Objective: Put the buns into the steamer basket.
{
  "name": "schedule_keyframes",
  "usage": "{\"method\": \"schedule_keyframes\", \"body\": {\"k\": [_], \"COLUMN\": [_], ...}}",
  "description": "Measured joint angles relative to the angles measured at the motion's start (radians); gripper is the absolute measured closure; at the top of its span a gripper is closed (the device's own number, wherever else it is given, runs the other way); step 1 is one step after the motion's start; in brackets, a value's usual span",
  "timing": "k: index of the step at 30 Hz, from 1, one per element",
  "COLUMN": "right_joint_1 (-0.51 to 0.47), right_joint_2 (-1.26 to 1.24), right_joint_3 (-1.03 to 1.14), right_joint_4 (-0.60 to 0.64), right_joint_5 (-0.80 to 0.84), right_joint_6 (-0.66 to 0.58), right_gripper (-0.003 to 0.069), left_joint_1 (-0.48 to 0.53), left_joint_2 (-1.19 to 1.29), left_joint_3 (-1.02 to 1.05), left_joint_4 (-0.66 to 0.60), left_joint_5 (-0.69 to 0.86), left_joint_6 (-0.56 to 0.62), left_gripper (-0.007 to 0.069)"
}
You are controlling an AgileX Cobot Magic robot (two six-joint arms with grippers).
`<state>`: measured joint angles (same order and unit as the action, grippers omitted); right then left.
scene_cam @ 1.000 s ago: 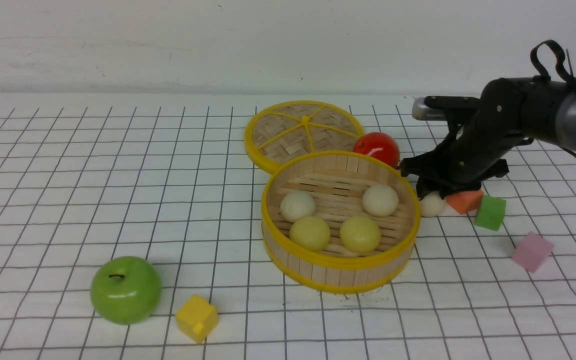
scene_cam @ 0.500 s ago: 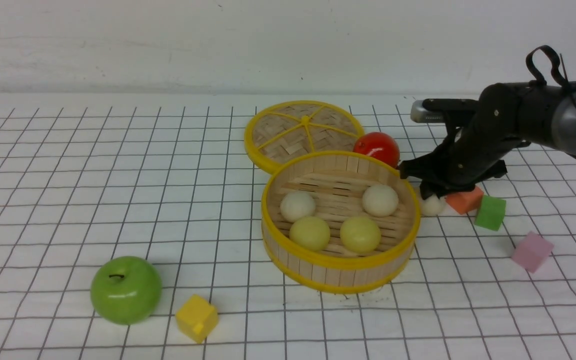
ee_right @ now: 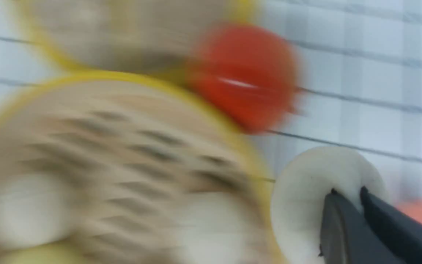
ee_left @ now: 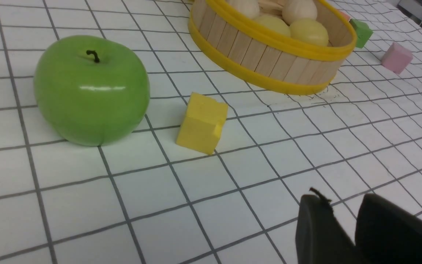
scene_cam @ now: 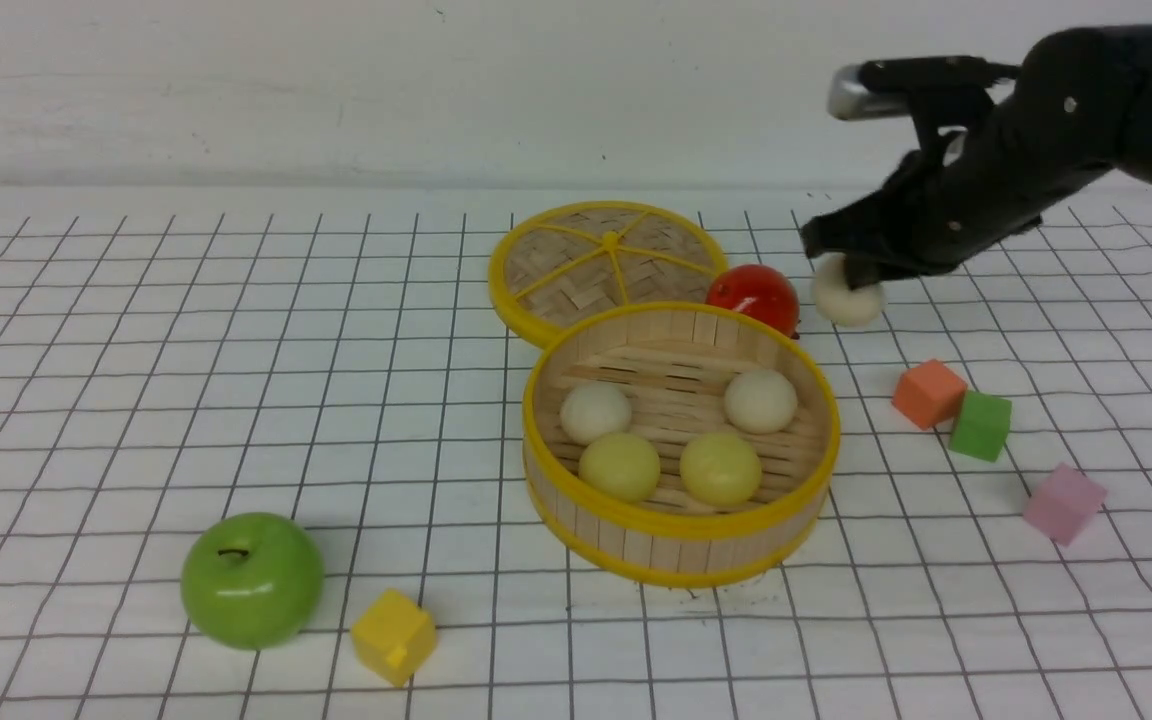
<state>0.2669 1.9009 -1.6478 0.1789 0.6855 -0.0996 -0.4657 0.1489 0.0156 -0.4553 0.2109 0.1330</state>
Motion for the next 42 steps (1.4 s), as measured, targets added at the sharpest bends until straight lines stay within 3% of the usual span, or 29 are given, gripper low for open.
{"method": "schedule_keyframes", "body": {"k": [5,14,17,25,28,31,35,38,42], "right_joint_1": [0.090,0.123,0.123,0.123,0.123,0.123,0.123,0.123,0.123], "right_joint_2": [0.040,0.158,0.195,0.169,0.102,-0.057,-0.228,-0.370,-0.533], "right_joint_3": [0.000,0.000,0.000,0.000,0.000,0.015,0.122,0.278,0.445], "right_joint_4": [0.105,0.122,0.126,0.135,0.120,0.058,-0.002,-0.028,-0.032], "right_joint_5": [-0.016,-0.119,-0.122,-0.116,-0.055,0.099,0.233,0.267,0.272], "right_joint_6": [-0.077,-0.080,-0.080,-0.080,-0.077,0.002,0.089,0.143,0.175], "right_gripper": [0.0650,0.0615,0.0543,0.0244,0.0214,0.0264,0.0446,0.0624,0.0678], "left_joint_1": [0.000,0.000,0.000,0.000,0.000,0.000,0.000,0.000,0.000], "left_joint_2": [0.000,0.000,0.000,0.000,0.000,0.000,0.000,0.000,0.000], "left_joint_3": [0.000,0.000,0.000,0.000,0.000,0.000,0.000,0.000,0.000], "left_joint_4": [0.000,0.000,0.000,0.000,0.000,0.000,0.000,0.000,0.000], "left_joint_5": [0.000,0.000,0.000,0.000,0.000,0.000,0.000,0.000,0.000], "left_joint_6": [0.000,0.000,0.000,0.000,0.000,0.000,0.000,0.000,0.000], "left_gripper": [0.0459,0.0449,0.0447,0.0440,0.0438,0.0431,0.0428,0.0426,0.0425]}}
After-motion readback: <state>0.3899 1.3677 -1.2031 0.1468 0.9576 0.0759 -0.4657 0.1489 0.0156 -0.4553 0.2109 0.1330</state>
